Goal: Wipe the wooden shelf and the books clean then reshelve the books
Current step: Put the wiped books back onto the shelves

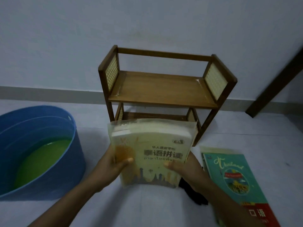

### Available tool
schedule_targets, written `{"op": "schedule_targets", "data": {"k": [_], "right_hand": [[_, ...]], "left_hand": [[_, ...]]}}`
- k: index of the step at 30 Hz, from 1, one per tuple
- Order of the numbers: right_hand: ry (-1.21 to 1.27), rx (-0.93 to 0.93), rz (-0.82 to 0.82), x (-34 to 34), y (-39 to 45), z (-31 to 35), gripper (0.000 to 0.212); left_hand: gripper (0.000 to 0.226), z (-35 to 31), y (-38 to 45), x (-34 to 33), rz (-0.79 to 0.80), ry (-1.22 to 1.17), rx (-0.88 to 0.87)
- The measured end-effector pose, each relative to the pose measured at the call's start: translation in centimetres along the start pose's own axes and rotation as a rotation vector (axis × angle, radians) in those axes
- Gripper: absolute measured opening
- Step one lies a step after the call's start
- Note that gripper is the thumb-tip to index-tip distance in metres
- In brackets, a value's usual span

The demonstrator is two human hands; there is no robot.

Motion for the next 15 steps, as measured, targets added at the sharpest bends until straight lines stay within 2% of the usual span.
{"op": "schedule_targets", "data": {"k": [6,8,10,13,15], "right_hand": [[0.001,-0.078,-0.138,1.0,-1.7,-3.1,0.041],[0.026,-0.104,-0.150,1.0,-2.1,-3.3,0.042],[0.036,-0.109,-0.133,1.2,-2.0,-3.7,0.043],[0.028,-0.124,-0.087,0.8,-1.4,-3.7,0.040],[0.026,-0.113,-0.067,0.8,-1.2,-3.3,0.036]], "left_hand": [[0.037,1.6,-1.1,-0.5,-0.010,0.104,-0.044],[0.042,1.6,-1.1,-0.8,-0.012,0.095,-0.041],[0.037,1.4,-0.7,-1.1,0.026,0.071,-0.008],[0.052,-0.2,0.1,-0.1,0.158,0.036,0.052],[0.076,-3.8,1.3,1.3,0.251,0.211,-0.020]]}}
Point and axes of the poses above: each hand's wrist, its own y-axis towards the middle knuckle, its own x-axis out of the back of the hand, z = x × y, the point moved 8 cm from there along y, towards the middle knuckle, and after that the axes turned 6 degrees about -x, right-handed, at the moved point
